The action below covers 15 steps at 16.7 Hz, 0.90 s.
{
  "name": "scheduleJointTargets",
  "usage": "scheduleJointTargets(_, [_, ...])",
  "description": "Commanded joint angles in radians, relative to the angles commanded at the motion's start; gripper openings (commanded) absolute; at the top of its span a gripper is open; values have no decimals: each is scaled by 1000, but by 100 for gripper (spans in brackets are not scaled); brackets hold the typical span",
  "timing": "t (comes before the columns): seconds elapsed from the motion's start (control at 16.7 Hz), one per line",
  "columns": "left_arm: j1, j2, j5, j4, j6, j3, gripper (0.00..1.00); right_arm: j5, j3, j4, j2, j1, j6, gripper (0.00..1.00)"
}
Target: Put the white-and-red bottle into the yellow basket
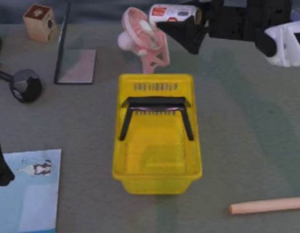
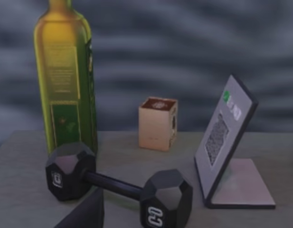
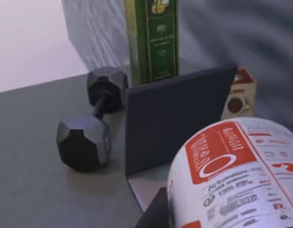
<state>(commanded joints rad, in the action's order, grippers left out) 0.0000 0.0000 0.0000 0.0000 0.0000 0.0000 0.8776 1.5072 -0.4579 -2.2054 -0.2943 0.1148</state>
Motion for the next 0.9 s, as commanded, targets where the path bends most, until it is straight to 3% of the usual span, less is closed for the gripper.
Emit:
scheduleJointTargets(0.18, [0,0,0,0,0,0,100,125,-139,-231,70,-22,-77,0])
scheduleJointTargets(0.36, [0,0,0,0,0,0,100,208,-234,-365,116,-37,-131,0])
scheduleJointTargets(0.48, [0,0,0,0,0,0,100,231,-261,-400,129,-41,-146,0])
scheduleJointTargets(0.9, [0,0,0,0,0,0,100,234,-262,-418,108,-37,-147,0])
